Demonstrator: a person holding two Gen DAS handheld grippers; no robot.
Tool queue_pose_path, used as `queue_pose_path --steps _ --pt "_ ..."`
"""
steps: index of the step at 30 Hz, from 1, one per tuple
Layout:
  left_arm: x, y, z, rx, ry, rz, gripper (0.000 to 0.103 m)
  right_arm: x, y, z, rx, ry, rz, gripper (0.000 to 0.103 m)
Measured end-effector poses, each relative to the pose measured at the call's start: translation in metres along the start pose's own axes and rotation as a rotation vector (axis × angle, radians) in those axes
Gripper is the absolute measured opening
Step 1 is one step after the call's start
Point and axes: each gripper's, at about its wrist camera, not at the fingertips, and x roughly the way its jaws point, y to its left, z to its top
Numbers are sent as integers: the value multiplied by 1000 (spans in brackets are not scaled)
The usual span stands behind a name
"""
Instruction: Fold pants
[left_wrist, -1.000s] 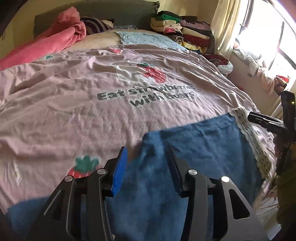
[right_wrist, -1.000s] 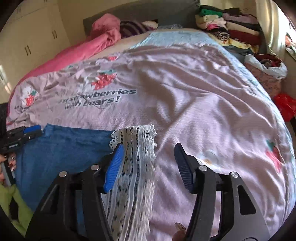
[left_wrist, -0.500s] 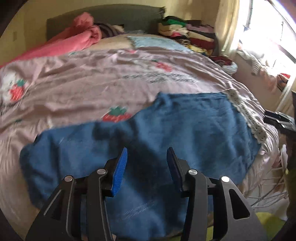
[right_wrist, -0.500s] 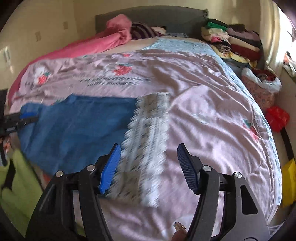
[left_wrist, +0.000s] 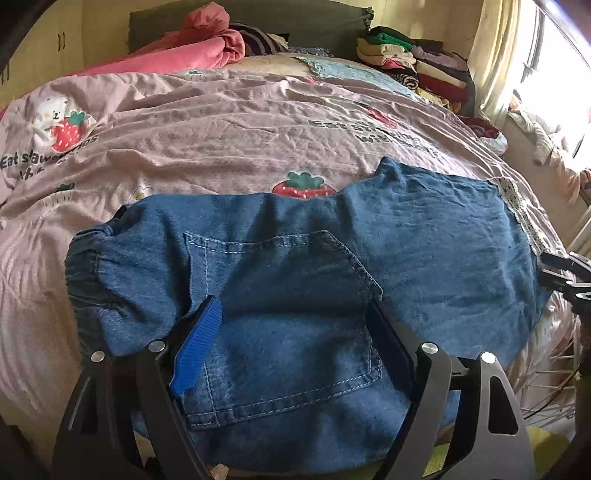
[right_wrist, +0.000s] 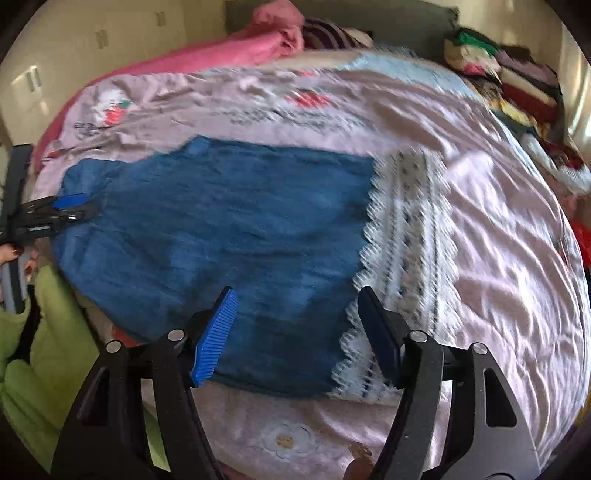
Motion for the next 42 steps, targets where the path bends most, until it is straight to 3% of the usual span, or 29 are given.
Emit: queue_pose_path --steps 3,14,23,24,25,27,33,42 --pt "0 4 0 -19 -2 -21 77 6 -14 -11 23 60 -33 58" --pt "0 3 -3 -18 -32 -29 77 5 -17 -19 33 30 -33 58" --pt "-42 -24 4 28 -125 -51 81 -31 1 -11 23 -73 42 63" --pt "-44 -29 4 40 -130 -58 82 -32 5 -9 14 -80 49 64" --pt "-47 -34 4 51 -131 -62 96 -33 10 -8 6 -86 55 67" --pt "-49 -45 2 73 -131 -72 98 -35 18 -4 -12 -102 66 69" --pt "-40 -67 -6 126 -96 -96 98 -35 38 5 -43 -145 92 73" --pt "0 -106 -30 251 33 -83 98 -9 55 14 -68 -132 74 77"
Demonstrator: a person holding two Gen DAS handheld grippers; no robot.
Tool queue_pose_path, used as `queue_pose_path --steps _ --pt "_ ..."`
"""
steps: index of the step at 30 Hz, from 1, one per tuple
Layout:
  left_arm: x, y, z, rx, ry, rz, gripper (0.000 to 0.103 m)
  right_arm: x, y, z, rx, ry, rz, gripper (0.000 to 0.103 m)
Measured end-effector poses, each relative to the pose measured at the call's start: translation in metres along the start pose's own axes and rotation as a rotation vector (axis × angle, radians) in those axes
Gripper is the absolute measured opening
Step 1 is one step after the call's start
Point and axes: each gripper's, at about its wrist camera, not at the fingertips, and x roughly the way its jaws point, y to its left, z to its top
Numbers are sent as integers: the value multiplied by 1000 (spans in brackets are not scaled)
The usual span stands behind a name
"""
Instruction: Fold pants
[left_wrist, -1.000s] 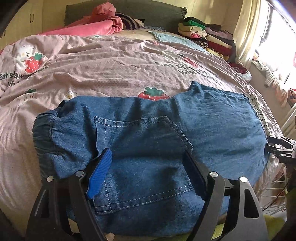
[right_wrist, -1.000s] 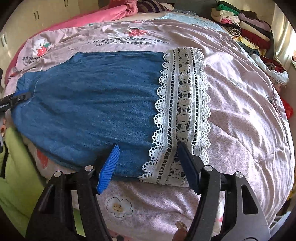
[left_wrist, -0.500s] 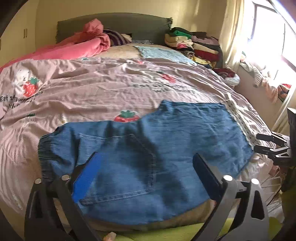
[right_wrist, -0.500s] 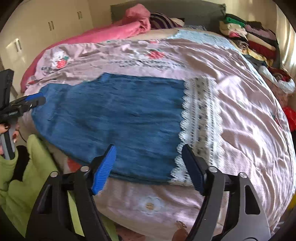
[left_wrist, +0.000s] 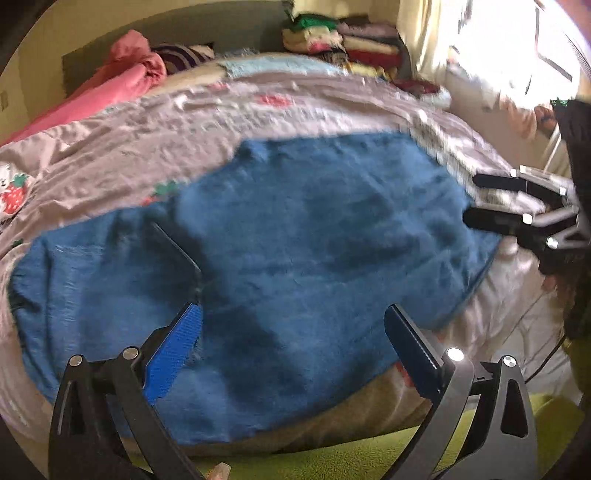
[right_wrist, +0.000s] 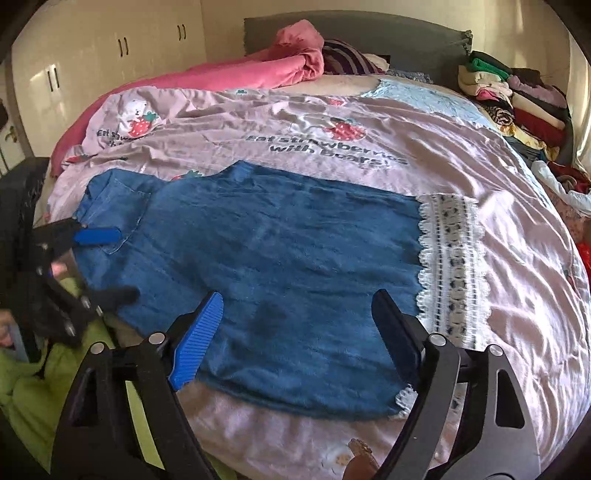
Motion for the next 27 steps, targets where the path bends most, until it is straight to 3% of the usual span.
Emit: queue_pose_path --steps 7,16,27 --pt "13 1 -7 4 35 -6 98 34 -2 -21 33 123 -4 78" --pt "3 2 -3 -20 4 -24 98 13 -8 -19 83 61 33 81" --pt "-27 -1 12 -35 -76 -11 98 -31 -41 -15 143 -10 -57 84"
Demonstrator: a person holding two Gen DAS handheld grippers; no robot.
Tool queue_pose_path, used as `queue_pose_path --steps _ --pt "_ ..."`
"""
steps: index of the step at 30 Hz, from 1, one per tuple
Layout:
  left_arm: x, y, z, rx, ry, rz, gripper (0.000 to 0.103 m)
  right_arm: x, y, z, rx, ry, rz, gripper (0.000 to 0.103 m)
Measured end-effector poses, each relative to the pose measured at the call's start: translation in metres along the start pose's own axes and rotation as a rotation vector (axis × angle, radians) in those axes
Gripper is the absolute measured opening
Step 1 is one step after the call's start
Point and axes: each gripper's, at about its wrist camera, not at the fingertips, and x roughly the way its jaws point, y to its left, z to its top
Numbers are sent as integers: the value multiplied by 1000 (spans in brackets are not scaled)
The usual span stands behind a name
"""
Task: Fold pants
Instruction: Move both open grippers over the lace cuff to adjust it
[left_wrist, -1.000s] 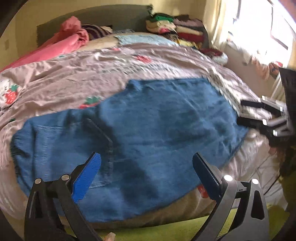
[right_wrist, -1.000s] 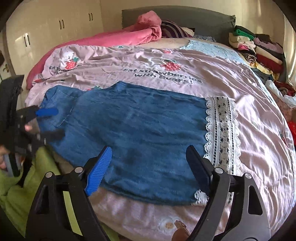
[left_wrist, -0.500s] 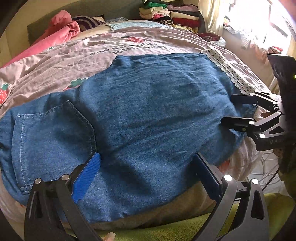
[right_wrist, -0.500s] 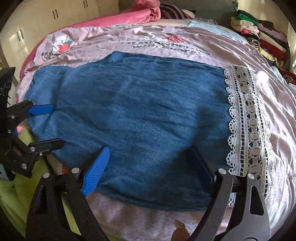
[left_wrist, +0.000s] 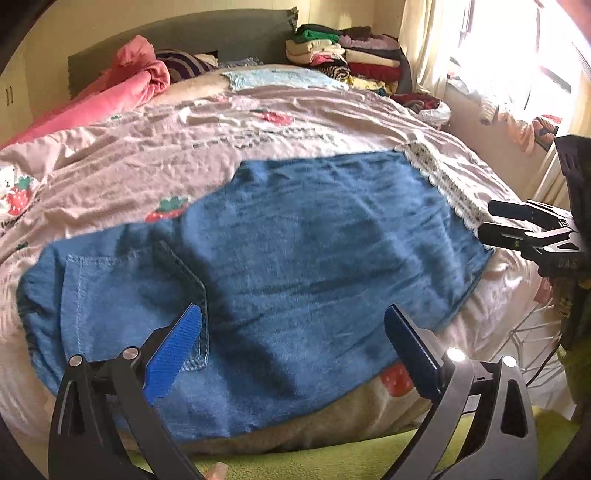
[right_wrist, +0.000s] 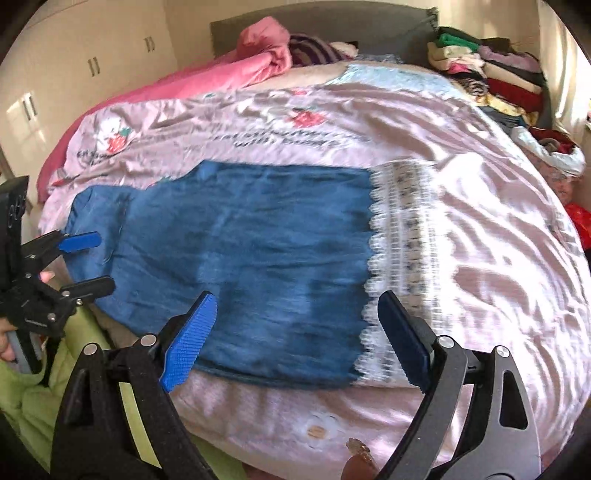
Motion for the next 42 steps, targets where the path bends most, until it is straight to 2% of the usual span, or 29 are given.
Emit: queue_pose_path --steps 7,16,34,42 --pt "-11 -9 21 11 -42 -1 98 -25 -28 0 54 -49 -56 86" --pt "-8 -26 59 60 -50 -25 98 -35 -53 -11 106 -60 -59 86" --pt "73 -81 128 193 48 -151 98 -7 -71 -31 182 -1 22 87" --pt "110 -95 152 261 75 -148 98 14 -70 -34 187 26 46 87"
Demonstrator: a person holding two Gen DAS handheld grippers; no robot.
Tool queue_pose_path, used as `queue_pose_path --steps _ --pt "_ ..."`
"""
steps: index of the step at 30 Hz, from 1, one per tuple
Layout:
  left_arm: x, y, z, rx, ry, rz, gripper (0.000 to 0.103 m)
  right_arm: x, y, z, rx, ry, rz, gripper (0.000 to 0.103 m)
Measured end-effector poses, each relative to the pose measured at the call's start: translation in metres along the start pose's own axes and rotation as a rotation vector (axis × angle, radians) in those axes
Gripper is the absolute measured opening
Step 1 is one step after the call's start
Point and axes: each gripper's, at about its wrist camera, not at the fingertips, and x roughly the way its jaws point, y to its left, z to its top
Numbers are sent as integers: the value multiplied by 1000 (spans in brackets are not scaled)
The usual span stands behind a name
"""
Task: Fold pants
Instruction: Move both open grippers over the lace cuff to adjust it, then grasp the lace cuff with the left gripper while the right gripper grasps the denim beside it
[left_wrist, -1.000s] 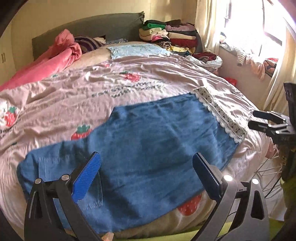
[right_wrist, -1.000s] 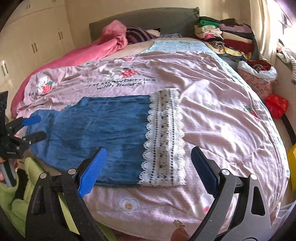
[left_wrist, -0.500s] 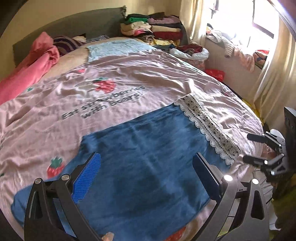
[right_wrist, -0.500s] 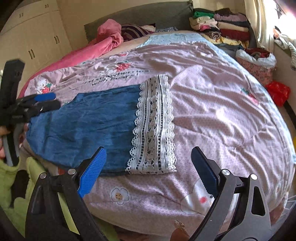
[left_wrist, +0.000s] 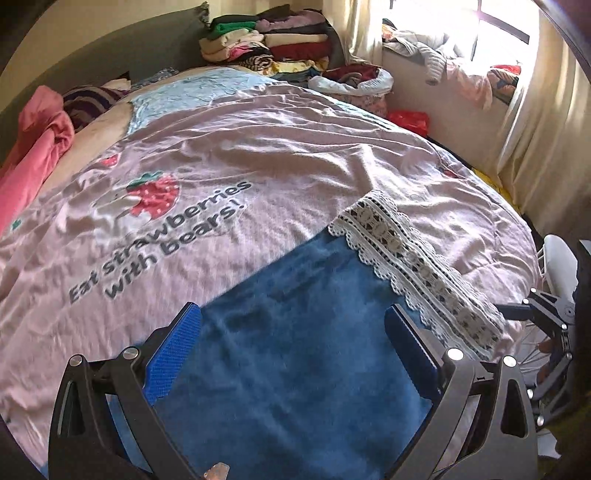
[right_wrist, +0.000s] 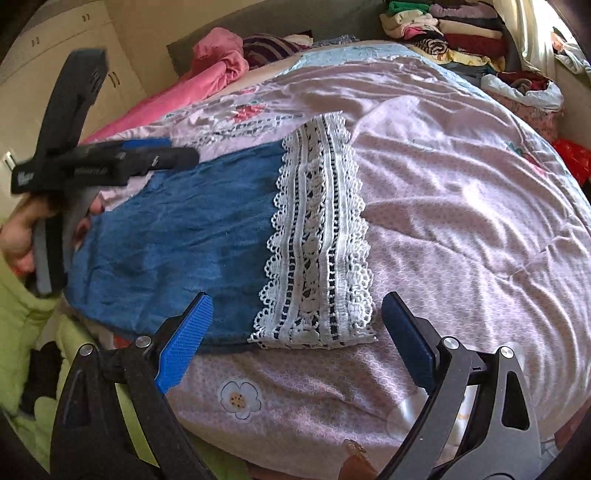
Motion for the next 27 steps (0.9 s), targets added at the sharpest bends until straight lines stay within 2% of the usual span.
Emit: queue_pose_path --steps 9,14,15,16,17,18,19,21,23,27 --pt "45 10 22 3 60 -54 98 8 -5 -1 26 0 28 87" --pt "66 10 29 38 86 -64 98 13 -8 1 31 5 37 87" --pt "71 9 29 45 93 -74 98 13 -8 2 31 3 41 86" --pt "74 8 29 49 98 -83 97 12 -7 2 27 0 46 79" --pt "78 6 29 52 108 -99 95 11 -7 3 20 -4 50 71" --pt "80 5 28 50 117 -110 88 10 -7 4 17 -7 49 64" --pt "84 4 28 36 136 -145 71 9 -7 5 14 -10 59 61" --pt "87 2 28 23 141 -165 66 8 -8 7 14 -21 67 54" --pt "88 0 29 27 135 -193 53 11 -8 9 3 -22 87 53" --pt "90 -1 29 28 117 -222 53 22 -9 10 18 -10 105 53"
